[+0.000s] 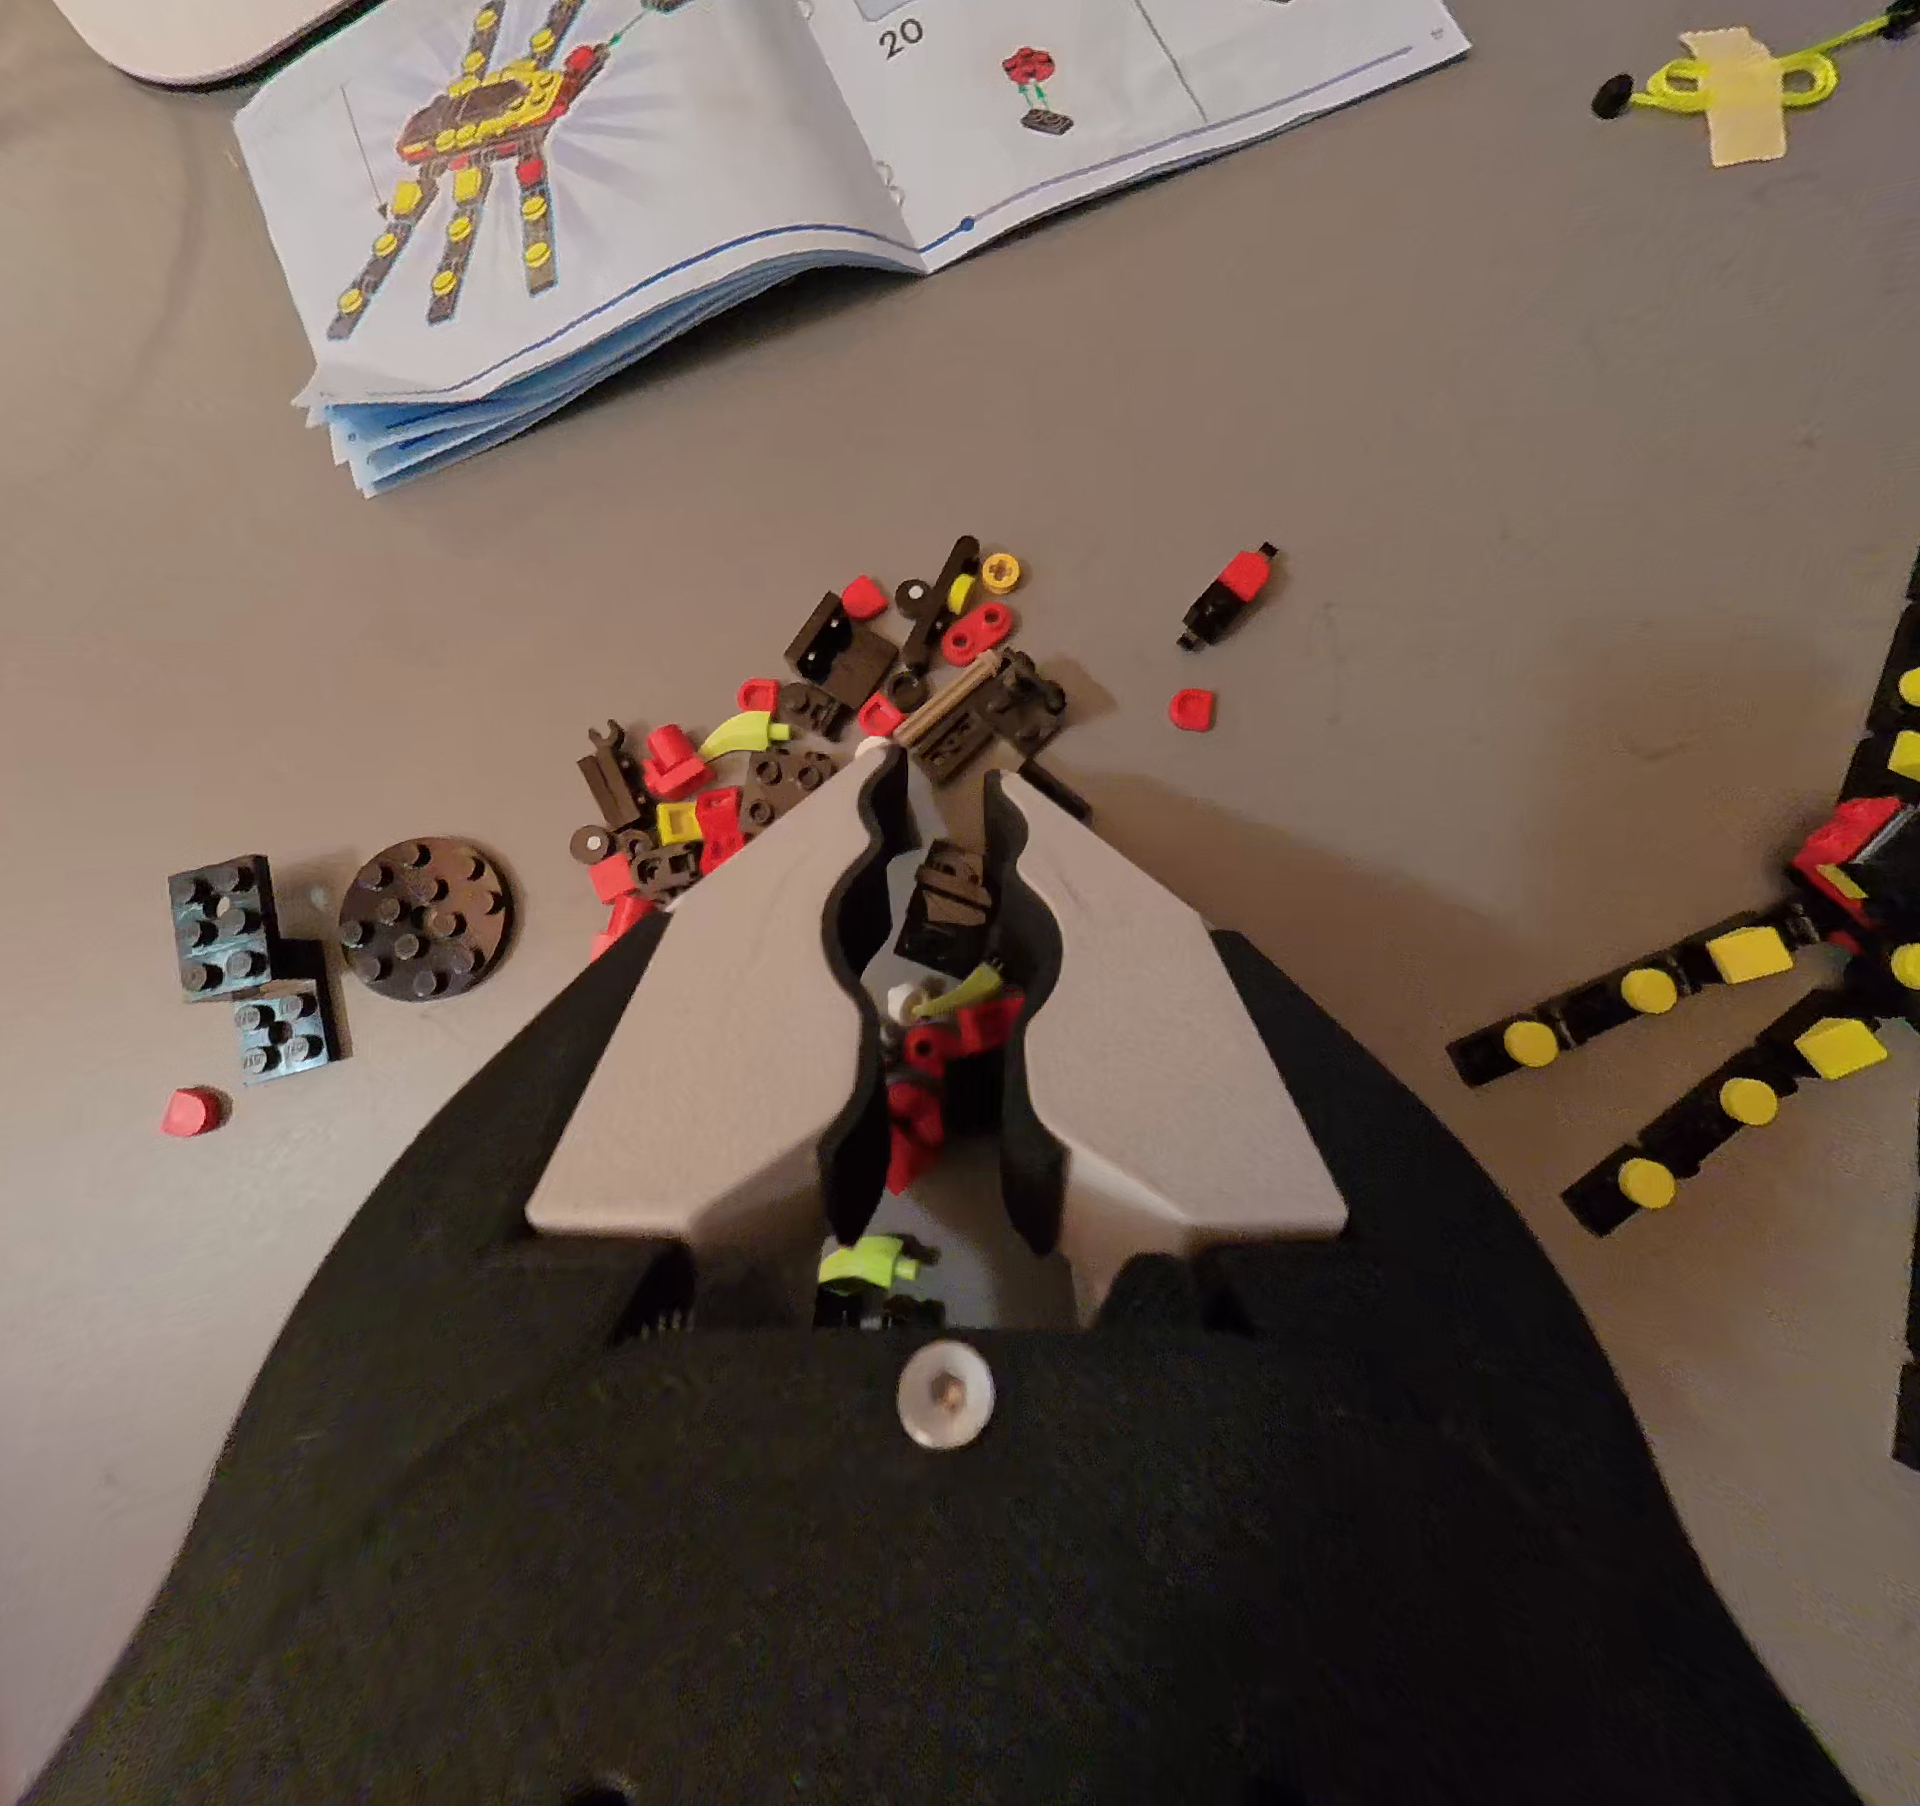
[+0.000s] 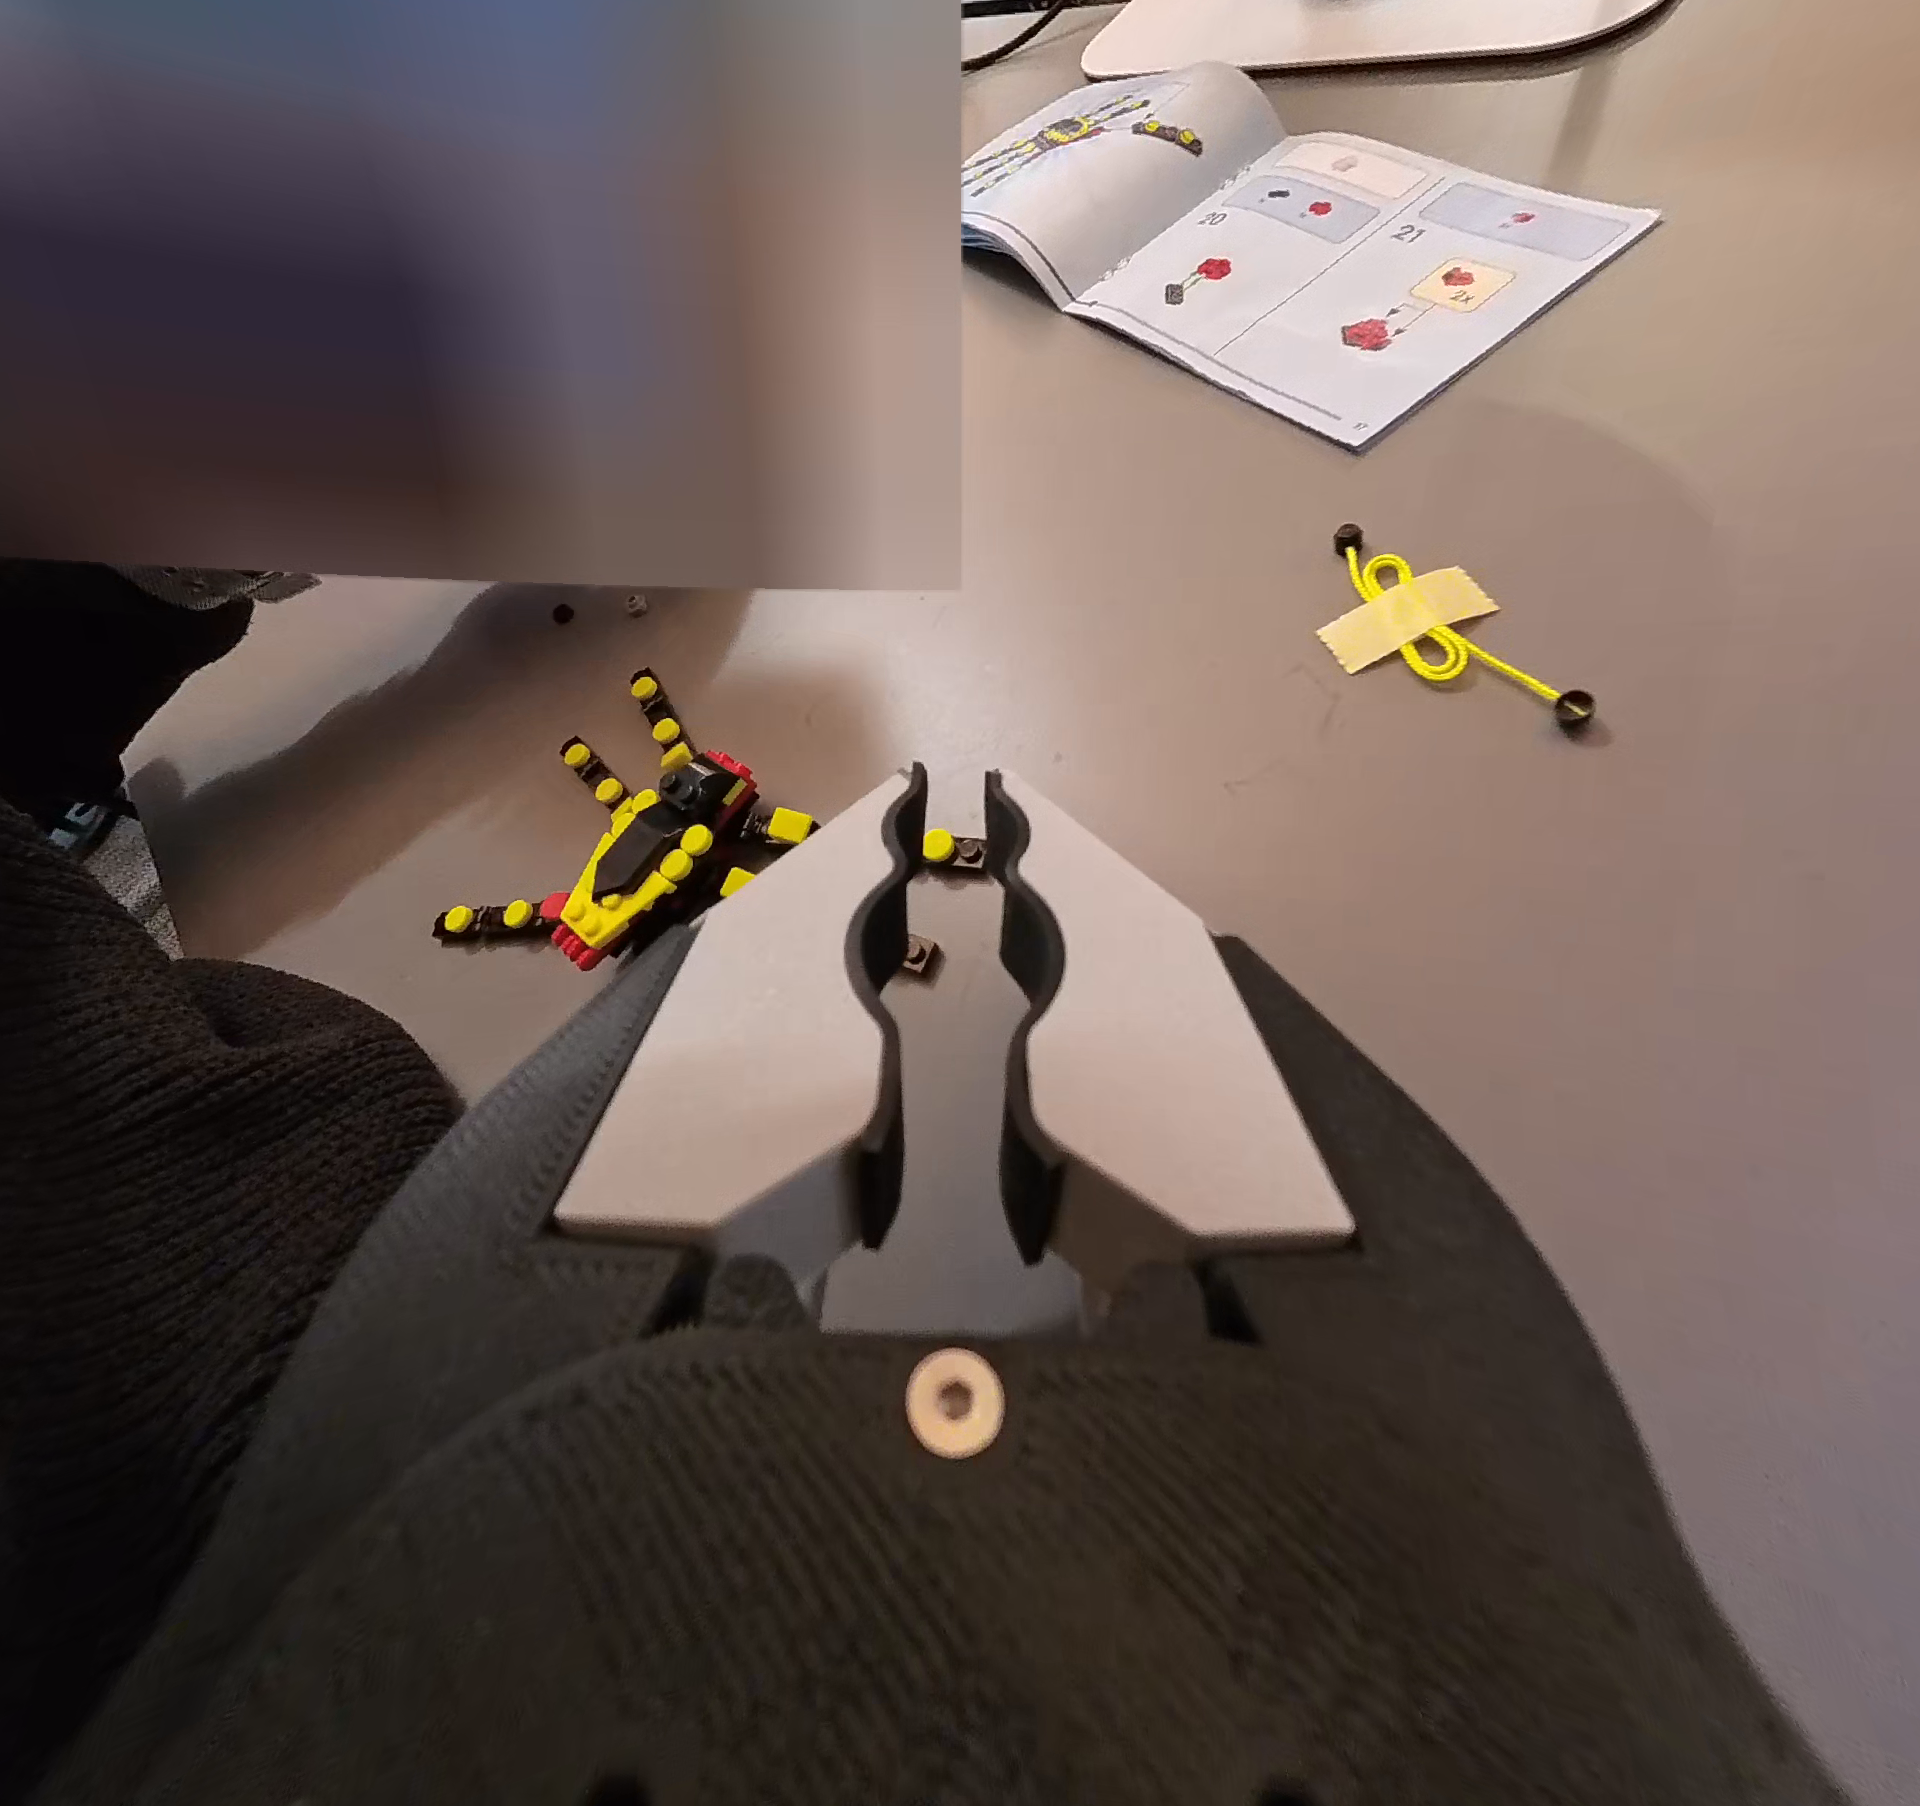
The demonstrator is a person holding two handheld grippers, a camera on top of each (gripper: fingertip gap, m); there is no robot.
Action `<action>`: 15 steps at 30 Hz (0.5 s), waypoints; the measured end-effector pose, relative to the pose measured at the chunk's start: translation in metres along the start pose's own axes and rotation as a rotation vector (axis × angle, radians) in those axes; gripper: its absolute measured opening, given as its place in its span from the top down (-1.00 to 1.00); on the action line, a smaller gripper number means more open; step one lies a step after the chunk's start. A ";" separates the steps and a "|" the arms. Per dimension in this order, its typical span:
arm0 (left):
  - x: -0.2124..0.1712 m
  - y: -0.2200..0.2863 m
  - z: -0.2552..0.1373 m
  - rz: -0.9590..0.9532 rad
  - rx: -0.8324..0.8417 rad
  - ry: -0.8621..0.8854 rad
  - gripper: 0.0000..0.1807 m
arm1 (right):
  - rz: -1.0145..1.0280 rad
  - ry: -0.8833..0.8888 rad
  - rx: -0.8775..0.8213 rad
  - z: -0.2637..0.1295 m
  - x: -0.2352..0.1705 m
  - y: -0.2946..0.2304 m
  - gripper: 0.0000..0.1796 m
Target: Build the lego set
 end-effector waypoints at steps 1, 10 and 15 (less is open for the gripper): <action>0.001 0.001 0.001 0.006 0.000 -0.001 0.88 | 0.000 0.000 0.001 0.000 0.000 0.000 0.90; 0.000 0.003 0.006 0.007 -0.025 -0.024 0.91 | 0.001 -0.001 0.002 0.000 0.000 0.000 0.90; -0.001 0.004 0.005 -0.003 -0.049 -0.024 0.98 | -0.010 -0.002 -0.004 0.000 0.000 -0.001 0.90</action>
Point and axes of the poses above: each gripper's, where its closed fingertips meet, z out along the fingers, x out of its top, y = z × x across the jaws, the point moved 8 cm from there along -z, back along the fingers
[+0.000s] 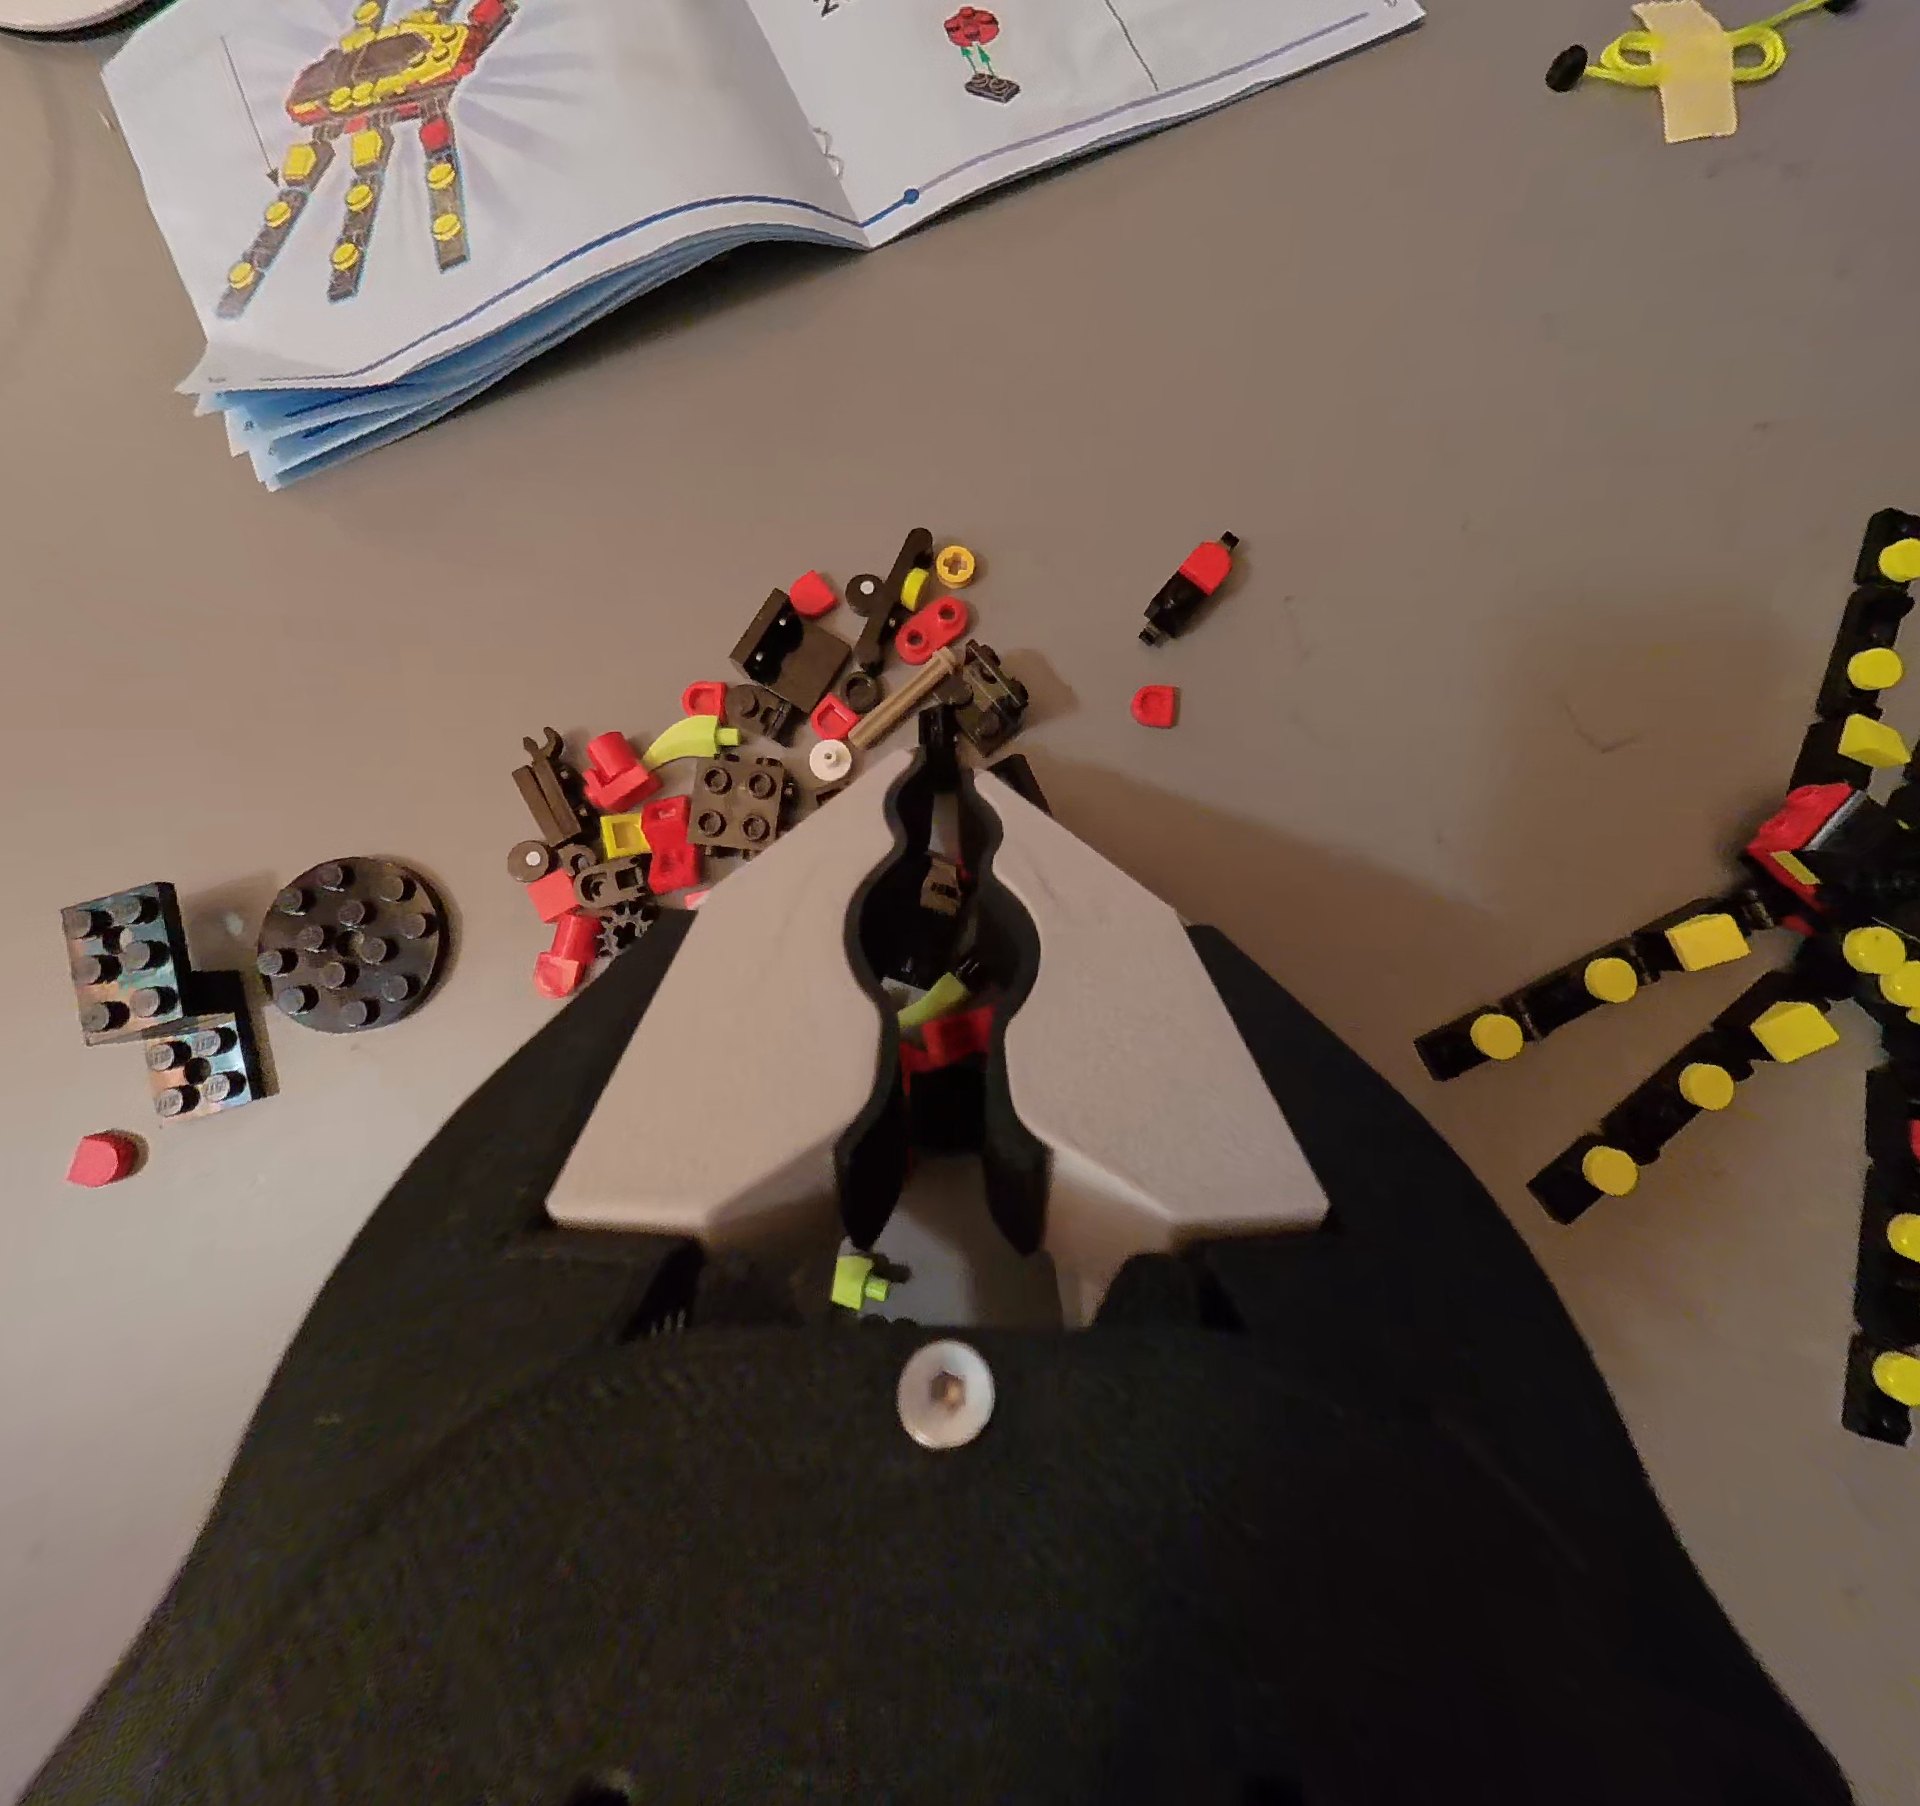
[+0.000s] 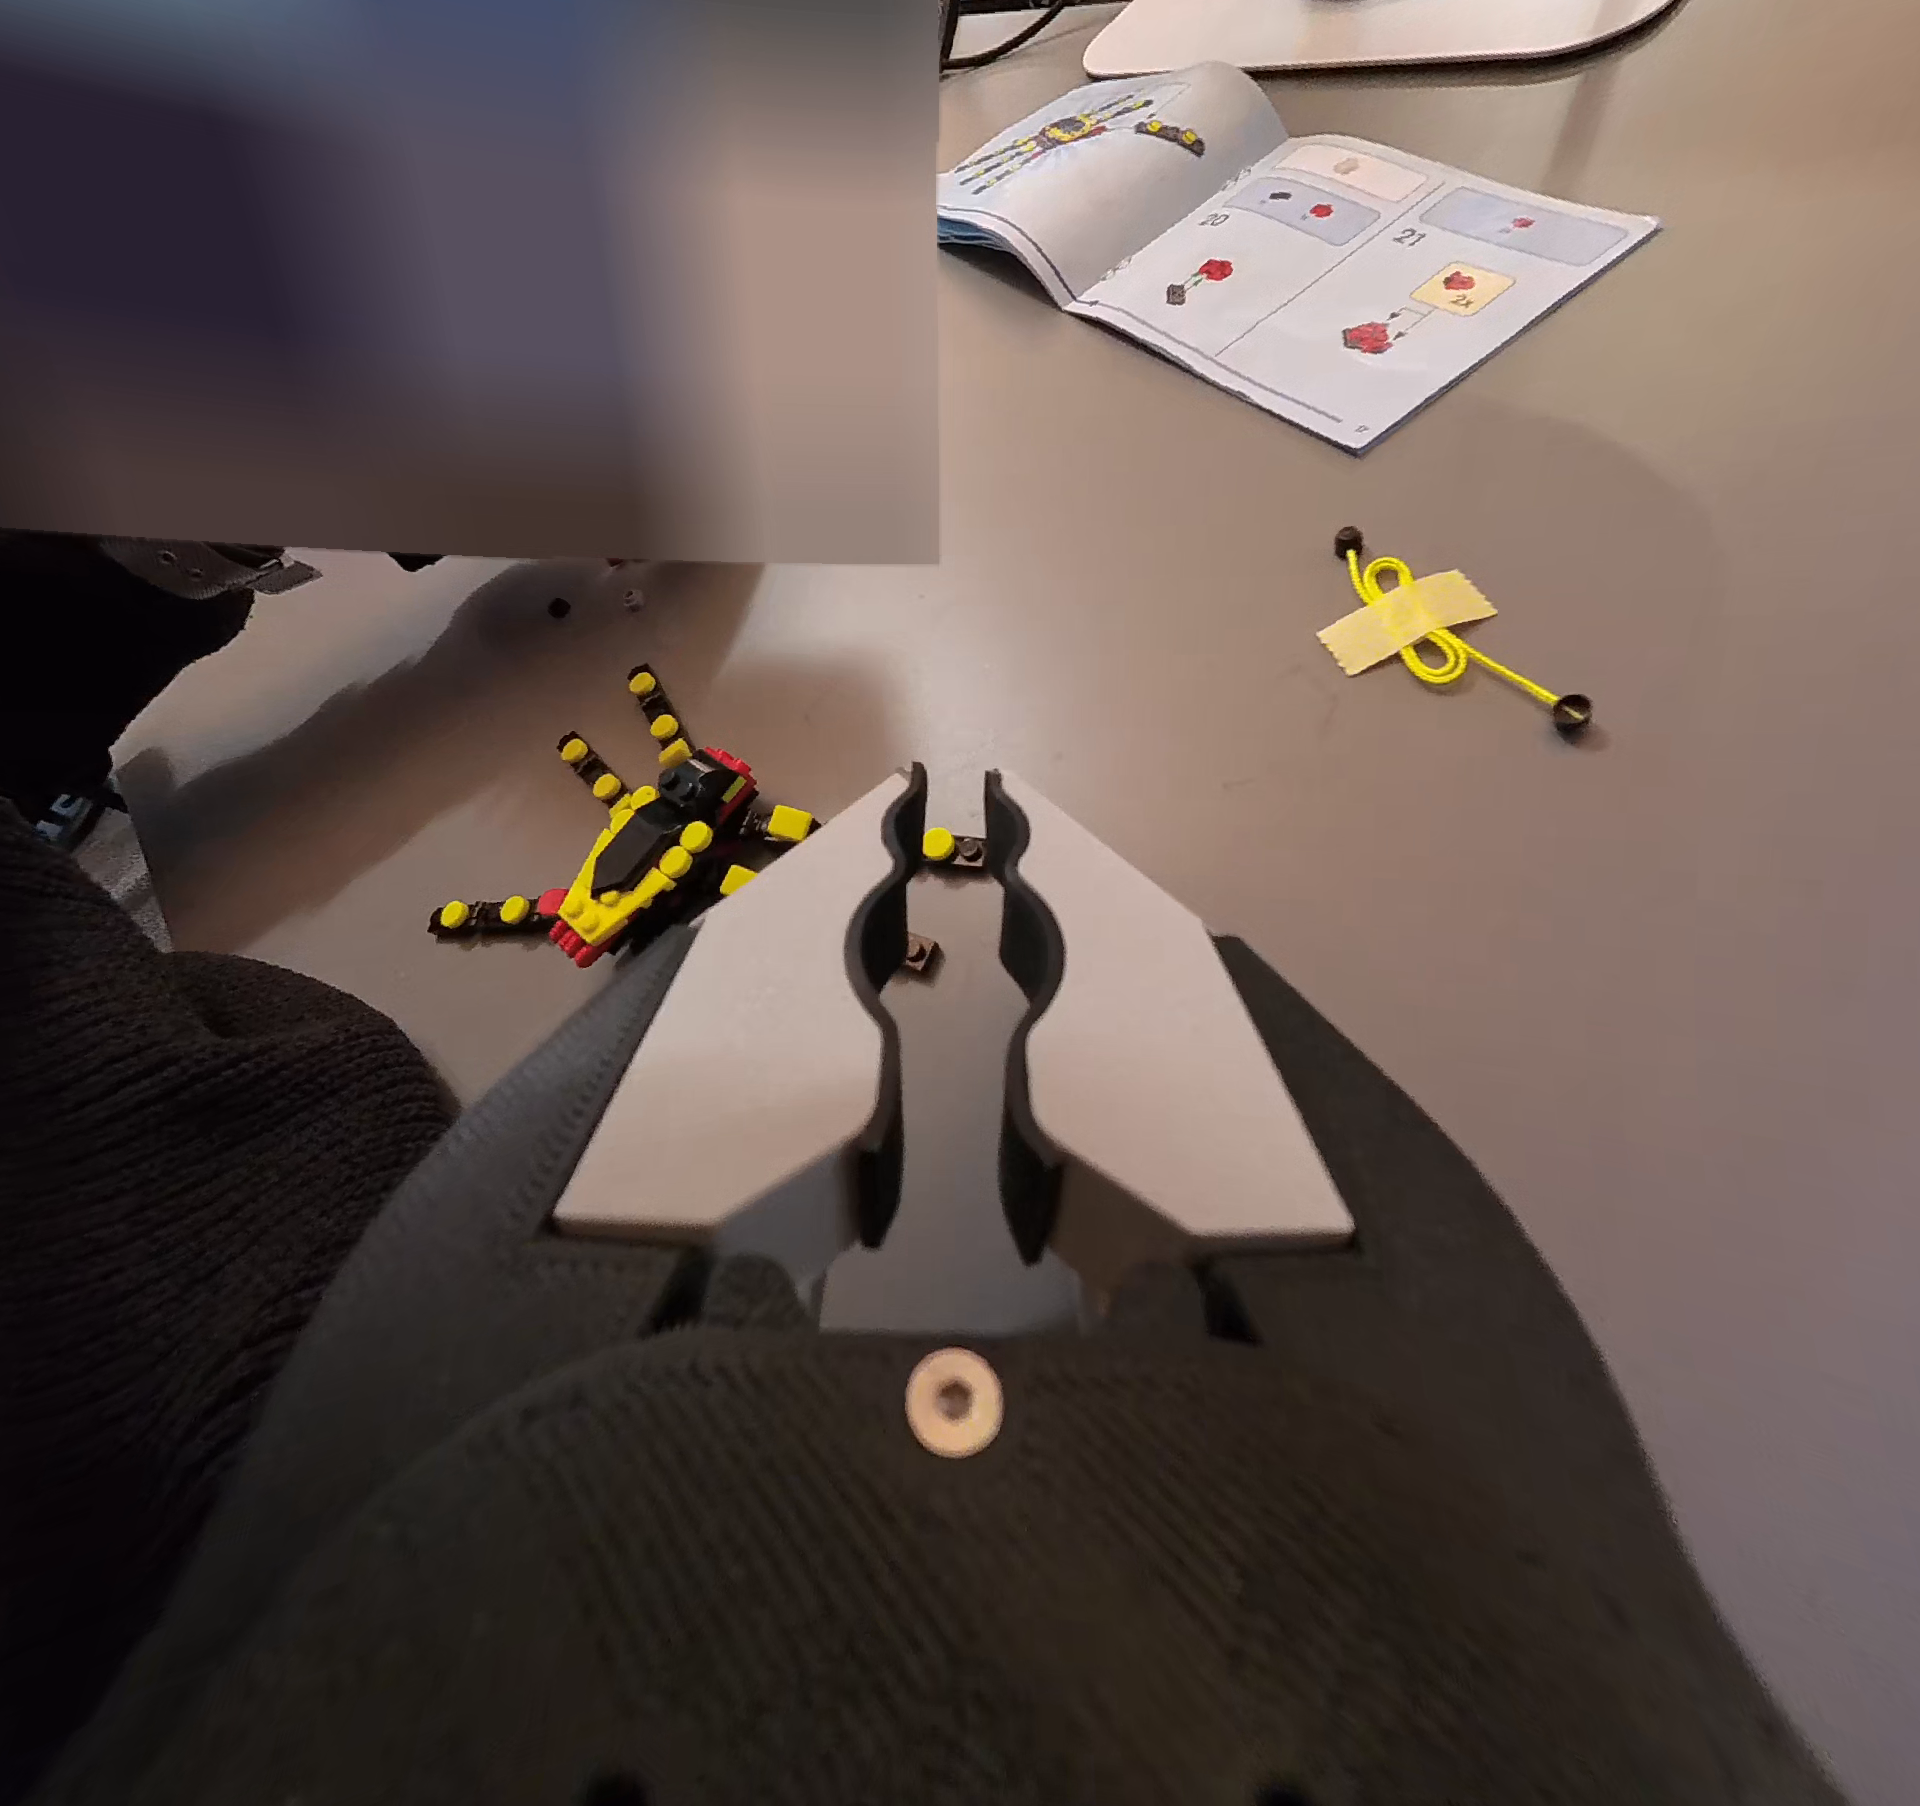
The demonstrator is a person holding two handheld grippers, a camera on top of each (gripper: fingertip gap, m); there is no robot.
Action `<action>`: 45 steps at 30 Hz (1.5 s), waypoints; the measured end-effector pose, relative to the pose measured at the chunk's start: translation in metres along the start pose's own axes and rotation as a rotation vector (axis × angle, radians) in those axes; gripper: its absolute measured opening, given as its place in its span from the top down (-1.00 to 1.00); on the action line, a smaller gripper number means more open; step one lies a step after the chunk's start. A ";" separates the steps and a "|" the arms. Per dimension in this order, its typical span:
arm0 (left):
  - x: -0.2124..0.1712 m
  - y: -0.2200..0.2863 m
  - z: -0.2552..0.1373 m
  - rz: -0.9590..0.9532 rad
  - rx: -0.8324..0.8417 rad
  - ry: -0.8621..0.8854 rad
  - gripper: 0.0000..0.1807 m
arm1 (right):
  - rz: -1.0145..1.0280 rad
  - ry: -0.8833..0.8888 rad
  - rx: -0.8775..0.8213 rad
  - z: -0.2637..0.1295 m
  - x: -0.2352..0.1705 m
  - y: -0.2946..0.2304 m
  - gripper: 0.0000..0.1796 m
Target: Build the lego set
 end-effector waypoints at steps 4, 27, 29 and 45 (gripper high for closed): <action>-0.002 -0.003 -0.002 -0.029 -0.016 0.017 1.00 | -0.012 -0.001 -0.004 0.000 0.000 -0.001 0.90; 0.000 0.088 -0.021 -0.571 -0.941 0.086 1.00 | -1.346 0.069 -0.100 0.022 0.006 -0.079 0.84; -0.001 0.094 -0.021 -0.549 -0.944 0.070 1.00 | -1.438 0.052 -0.133 0.024 0.001 -0.081 0.82; 0.002 0.105 -0.027 -0.470 -0.940 0.102 0.79 | -1.537 -0.064 -0.222 0.024 -0.006 -0.079 0.93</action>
Point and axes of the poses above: each gripper's, where its closed fingertips meet, z out along the fingers, x out of its top, y = z × x across the jaws, the point moved 8 cm from there along -z, back along the fingers
